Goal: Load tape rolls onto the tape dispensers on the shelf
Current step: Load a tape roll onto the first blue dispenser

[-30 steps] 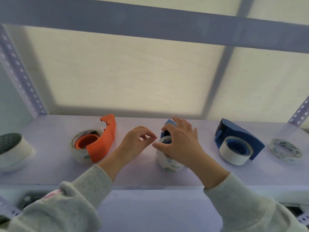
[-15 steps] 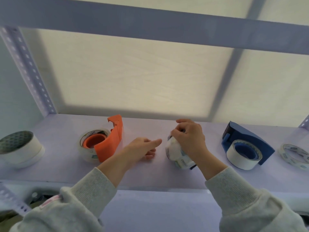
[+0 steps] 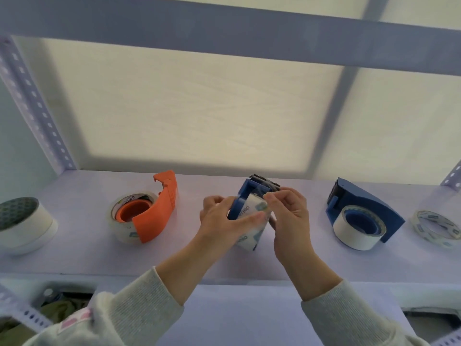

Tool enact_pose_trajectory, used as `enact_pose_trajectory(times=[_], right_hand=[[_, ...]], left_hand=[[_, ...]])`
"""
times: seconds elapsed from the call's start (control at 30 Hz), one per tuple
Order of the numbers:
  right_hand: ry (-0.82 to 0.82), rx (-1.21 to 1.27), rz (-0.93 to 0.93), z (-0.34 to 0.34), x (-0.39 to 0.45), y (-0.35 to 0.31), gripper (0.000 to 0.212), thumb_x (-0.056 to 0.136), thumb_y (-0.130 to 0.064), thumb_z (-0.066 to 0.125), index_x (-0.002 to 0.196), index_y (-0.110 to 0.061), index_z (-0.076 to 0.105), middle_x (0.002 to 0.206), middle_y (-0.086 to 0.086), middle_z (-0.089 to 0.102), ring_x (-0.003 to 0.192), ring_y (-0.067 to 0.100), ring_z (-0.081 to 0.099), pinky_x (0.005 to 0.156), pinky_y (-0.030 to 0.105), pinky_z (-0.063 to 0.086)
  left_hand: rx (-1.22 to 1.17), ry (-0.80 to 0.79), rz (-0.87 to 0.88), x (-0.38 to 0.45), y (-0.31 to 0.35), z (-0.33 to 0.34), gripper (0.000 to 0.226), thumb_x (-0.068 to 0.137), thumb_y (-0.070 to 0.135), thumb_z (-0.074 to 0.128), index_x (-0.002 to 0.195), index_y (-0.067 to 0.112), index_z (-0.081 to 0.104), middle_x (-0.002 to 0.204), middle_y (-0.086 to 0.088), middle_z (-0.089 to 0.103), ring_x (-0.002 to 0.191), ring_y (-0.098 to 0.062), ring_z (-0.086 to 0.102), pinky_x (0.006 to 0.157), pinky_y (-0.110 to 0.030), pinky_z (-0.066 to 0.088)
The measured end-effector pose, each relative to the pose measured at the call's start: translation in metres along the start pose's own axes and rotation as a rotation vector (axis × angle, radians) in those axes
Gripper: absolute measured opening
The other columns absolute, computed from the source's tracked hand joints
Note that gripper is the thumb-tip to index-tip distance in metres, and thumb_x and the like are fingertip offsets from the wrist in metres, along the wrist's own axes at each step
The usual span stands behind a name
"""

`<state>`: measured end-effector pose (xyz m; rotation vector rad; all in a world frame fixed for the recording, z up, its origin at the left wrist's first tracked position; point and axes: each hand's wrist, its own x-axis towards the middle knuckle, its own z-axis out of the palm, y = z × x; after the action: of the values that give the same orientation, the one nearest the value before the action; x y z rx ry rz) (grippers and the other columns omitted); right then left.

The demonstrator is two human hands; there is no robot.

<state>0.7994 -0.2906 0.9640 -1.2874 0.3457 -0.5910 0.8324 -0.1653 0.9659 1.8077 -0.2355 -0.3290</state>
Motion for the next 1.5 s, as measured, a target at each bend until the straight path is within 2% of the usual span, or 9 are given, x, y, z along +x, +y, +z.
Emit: enact_pose_trajectory(times=[0.13,0.2,0.3,0.47,0.57,0.8,1.03,1.2,1.5], right_hand=[[-0.007,-0.15,-0.078,0.002,-0.008,-0.001,0.017,0.088,-0.01,0.066,0.071,-0.013,0.063,0.112,-0.003,0.045,0.108,0.016,0.053,0.079,0.025,0.056],[0.009,-0.237,-0.137,0.002,-0.005,-0.002,0.019,0.086,-0.012,0.068,0.068,-0.016,0.063,0.11,-0.005,0.044,0.104,0.011,0.052,0.08,0.027,0.053],[0.01,-0.283,-0.123,0.003,-0.003,-0.002,0.025,0.083,-0.013,0.071,0.062,-0.022,0.061,0.108,-0.006,0.045,0.106,0.019,0.054,0.087,0.044,0.054],[0.122,-0.407,-0.122,0.001,0.009,-0.014,0.023,0.085,-0.017,0.071,0.067,-0.022,0.058,0.111,-0.002,0.046,0.103,0.016,0.051,0.079,0.014,0.039],[0.133,-0.43,-0.107,-0.002,0.015,-0.014,0.022,0.085,-0.017,0.07,0.067,-0.022,0.058,0.112,-0.002,0.044,0.105,0.017,0.05,0.075,0.013,0.035],[0.106,-0.432,-0.161,-0.003,0.0,-0.008,0.021,0.083,-0.013,0.068,0.066,-0.019,0.058,0.109,-0.004,0.049,0.106,0.016,0.052,0.09,0.031,0.044],[0.127,-0.463,-0.198,-0.014,-0.004,-0.009,0.015,0.083,-0.006,0.065,0.069,-0.006,0.06,0.108,-0.004,0.047,0.081,-0.02,0.046,0.062,-0.002,0.036],[0.253,-0.466,-0.162,-0.02,0.012,-0.019,0.01,0.085,-0.014,0.067,0.076,-0.01,0.062,0.115,-0.003,0.05,0.098,0.006,0.05,0.069,0.004,0.035],[0.267,-0.527,-0.162,-0.031,-0.017,-0.005,0.008,0.082,-0.005,0.061,0.075,-0.004,0.058,0.103,0.001,0.052,0.09,0.01,0.05,0.063,0.001,0.035]], left_hand=[[-0.186,-0.194,0.002,-0.004,-0.001,-0.008,0.04,0.07,0.034,0.082,0.103,0.016,0.068,0.104,-0.006,0.072,0.095,-0.026,0.07,0.087,-0.044,0.058],[-0.225,-0.269,0.001,-0.006,-0.002,-0.011,0.035,0.074,0.025,0.08,0.103,0.01,0.071,0.101,-0.01,0.076,0.093,-0.026,0.072,0.08,-0.037,0.058],[-0.257,-0.283,0.0,-0.009,-0.005,-0.013,0.034,0.072,0.027,0.075,0.1,0.008,0.072,0.095,-0.011,0.076,0.085,-0.024,0.072,0.072,-0.031,0.055],[-0.255,-0.323,0.0,-0.02,-0.013,-0.012,0.039,0.069,0.024,0.073,0.105,0.01,0.07,0.103,-0.015,0.074,0.088,-0.023,0.071,0.08,-0.034,0.056],[-0.26,-0.347,0.011,-0.024,-0.017,-0.015,0.055,0.061,0.027,0.075,0.112,0.007,0.066,0.111,-0.019,0.071,0.092,-0.023,0.069,0.082,-0.034,0.056],[-0.132,-0.315,-0.166,-0.026,-0.003,-0.011,0.075,0.061,0.072,0.06,0.109,0.015,0.071,0.108,-0.011,0.074,0.104,-0.031,0.068,0.096,-0.043,0.05],[-0.188,-0.347,-0.208,-0.028,0.002,-0.015,0.046,0.071,0.041,0.067,0.101,0.006,0.072,0.098,-0.015,0.074,0.084,-0.027,0.069,0.073,-0.032,0.052],[-0.257,-0.414,-0.187,-0.036,-0.005,-0.018,0.035,0.071,0.028,0.069,0.101,0.011,0.071,0.098,-0.008,0.075,0.09,-0.021,0.07,0.078,-0.029,0.055],[-0.374,-0.399,-0.115,-0.034,-0.008,-0.019,0.034,0.073,0.014,0.066,0.106,0.008,0.069,0.1,-0.011,0.073,0.095,-0.026,0.069,0.087,-0.037,0.055]])
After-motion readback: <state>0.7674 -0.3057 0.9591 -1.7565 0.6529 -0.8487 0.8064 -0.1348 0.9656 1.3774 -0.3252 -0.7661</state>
